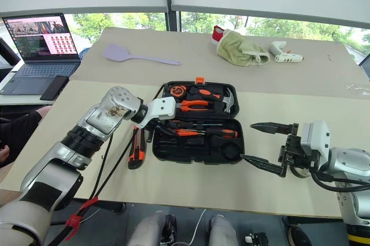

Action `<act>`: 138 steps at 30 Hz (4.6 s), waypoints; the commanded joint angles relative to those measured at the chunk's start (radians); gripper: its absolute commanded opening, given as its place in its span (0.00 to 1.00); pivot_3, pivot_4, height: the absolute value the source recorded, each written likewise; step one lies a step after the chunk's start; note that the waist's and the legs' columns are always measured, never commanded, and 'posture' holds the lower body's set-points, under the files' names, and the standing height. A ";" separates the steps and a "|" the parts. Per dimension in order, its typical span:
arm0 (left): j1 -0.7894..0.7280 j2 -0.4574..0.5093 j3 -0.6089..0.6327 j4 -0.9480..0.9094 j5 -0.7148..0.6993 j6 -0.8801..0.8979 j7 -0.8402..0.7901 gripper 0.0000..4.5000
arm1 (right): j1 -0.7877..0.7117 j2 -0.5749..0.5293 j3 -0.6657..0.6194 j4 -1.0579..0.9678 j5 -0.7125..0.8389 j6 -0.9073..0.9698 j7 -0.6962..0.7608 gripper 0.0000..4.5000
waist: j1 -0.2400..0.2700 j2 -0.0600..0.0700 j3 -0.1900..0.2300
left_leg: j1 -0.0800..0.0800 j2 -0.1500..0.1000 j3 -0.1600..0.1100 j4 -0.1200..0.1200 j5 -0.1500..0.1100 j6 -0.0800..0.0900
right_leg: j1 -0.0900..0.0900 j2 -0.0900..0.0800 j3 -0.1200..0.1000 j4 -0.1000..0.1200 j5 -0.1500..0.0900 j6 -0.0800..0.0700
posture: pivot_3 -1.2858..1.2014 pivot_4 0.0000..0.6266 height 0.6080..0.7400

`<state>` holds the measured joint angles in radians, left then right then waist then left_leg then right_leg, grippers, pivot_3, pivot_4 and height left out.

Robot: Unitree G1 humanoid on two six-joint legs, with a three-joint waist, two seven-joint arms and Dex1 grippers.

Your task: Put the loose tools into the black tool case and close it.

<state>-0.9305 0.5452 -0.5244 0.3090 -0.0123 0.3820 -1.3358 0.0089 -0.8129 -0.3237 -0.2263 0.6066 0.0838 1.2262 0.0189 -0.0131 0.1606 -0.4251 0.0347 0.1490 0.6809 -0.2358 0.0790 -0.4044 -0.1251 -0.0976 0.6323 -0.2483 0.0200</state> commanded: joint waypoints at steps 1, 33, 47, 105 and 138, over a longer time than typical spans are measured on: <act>0.025 0.027 -0.017 -0.039 0.036 0.022 -0.026 0.10 | -0.021 -0.011 -0.006 -0.026 0.001 0.005 -0.009 1.00 | -0.002 0.000 0.000 | 0.000 0.000 0.000 0.000 0.000 0.000 | 0.000 0.000 0.000 0.000 0.000 0.000 | 0.52 0.24 1.00; 0.111 -0.057 0.223 -0.050 -0.085 -0.095 0.127 0.31 | -0.036 0.022 0.047 -0.052 0.009 0.058 -0.046 1.00 | -0.006 -0.001 0.001 | 0.000 0.000 0.000 0.007 0.000 0.001 | 0.000 -0.001 0.001 0.008 0.000 0.001 | 0.52 0.24 1.00; 0.194 -0.079 0.178 -0.039 -0.050 -0.133 0.152 0.01 | -0.020 0.040 0.045 -0.066 0.009 0.051 -0.077 1.00 | -0.005 -0.001 0.001 | 0.000 0.001 0.000 0.013 -0.002 0.003 | 0.001 -0.001 0.001 0.011 0.000 0.001 | 0.52 0.24 1.00; 0.246 -0.116 0.230 -0.108 -0.102 -0.102 0.196 0.01 | -0.038 0.088 0.066 -0.030 -0.032 0.013 -0.086 1.00 | -0.007 -0.001 0.001 | -0.001 0.000 -0.001 0.014 -0.002 0.004 | 0.000 -0.003 0.001 0.013 -0.001 0.001 | 0.52 0.24 1.00; 0.318 -0.096 0.281 -0.211 -0.167 -0.045 0.222 0.01 | -0.050 0.090 0.074 -0.011 -0.028 0.020 -0.086 1.00 | -0.007 -0.001 0.000 | 0.000 0.000 -0.001 0.014 -0.002 0.004 | 0.001 -0.003 0.002 0.014 -0.001 0.001 | 0.52 0.24 1.00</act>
<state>-0.6054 0.4451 -0.2900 0.1309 -0.1541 0.3683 -1.1229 -0.0271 -0.7234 -0.2362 -0.2259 0.5713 0.1186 1.1432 0.0117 -0.0141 0.1610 -0.4249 0.0349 0.1483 0.6945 -0.2379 0.0825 -0.4039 -0.1284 -0.0960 0.6463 -0.2488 0.0208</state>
